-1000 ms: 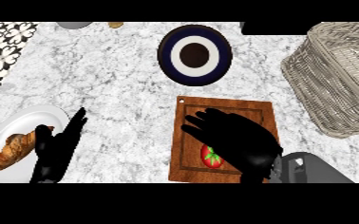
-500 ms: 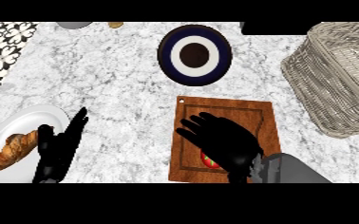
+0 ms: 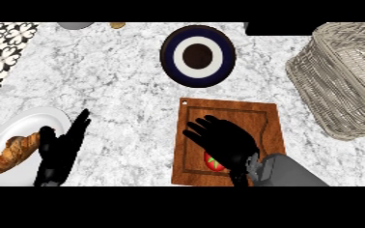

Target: Pick the tomato from the cutting board and place it in the basket

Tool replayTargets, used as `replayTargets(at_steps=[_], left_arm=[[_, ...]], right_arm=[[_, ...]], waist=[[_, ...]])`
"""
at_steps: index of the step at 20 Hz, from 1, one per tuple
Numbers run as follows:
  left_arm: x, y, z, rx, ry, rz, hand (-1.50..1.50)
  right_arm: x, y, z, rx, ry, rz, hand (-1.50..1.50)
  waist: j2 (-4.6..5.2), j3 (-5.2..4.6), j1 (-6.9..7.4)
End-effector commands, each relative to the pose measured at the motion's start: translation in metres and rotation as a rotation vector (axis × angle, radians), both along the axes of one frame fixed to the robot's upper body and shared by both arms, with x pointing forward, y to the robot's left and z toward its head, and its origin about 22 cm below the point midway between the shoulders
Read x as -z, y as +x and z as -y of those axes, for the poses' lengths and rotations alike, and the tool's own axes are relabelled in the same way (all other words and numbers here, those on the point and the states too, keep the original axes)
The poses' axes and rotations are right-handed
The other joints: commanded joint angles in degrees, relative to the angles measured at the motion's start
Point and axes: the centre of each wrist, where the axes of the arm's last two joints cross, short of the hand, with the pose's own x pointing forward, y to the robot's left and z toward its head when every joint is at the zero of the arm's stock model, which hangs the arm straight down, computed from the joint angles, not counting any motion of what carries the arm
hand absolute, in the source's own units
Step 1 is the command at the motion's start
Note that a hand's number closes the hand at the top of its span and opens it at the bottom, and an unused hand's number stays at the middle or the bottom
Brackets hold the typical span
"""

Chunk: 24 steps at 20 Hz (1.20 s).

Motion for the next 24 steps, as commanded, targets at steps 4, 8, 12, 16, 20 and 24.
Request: replayTargets(at_steps=[4,8,12,16,20,24], left_arm=[[0.025,-0.005,-0.006,-0.029,-0.028,-0.119,0.00],[0.024,-0.012,0.006,-0.025,-0.014,-0.126,0.00],[0.025,-0.016,-0.002,-0.023,-0.017,-0.106,0.00],[0.031,-0.016,0.000,-0.012,-0.032,-0.143,0.00],[0.019,-0.004,-0.007,-0.046,-0.020,-0.123,0.00],[0.024,-0.028,-0.013,-0.071,-0.015,-0.141,0.00]], right_arm=[[0.007,0.005,-0.006,-0.011,0.028,-0.002,-1.50],[0.014,0.016,0.007,0.010,0.023,0.007,-1.50],[0.027,-0.001,0.006,-0.091,0.022,0.072,1.50],[0.036,0.008,0.002,-0.130,0.007,0.140,1.50],[0.031,0.003,-0.004,-0.135,0.005,0.142,1.50],[0.048,-0.039,0.080,0.110,-0.043,0.142,1.50]], waist=[[0.53,-0.79,-0.16],[0.52,-0.77,-0.08],[0.50,-0.77,-0.09],[0.62,-0.77,0.11],[0.49,-0.79,-0.14],[-0.01,-0.76,-3.10]])
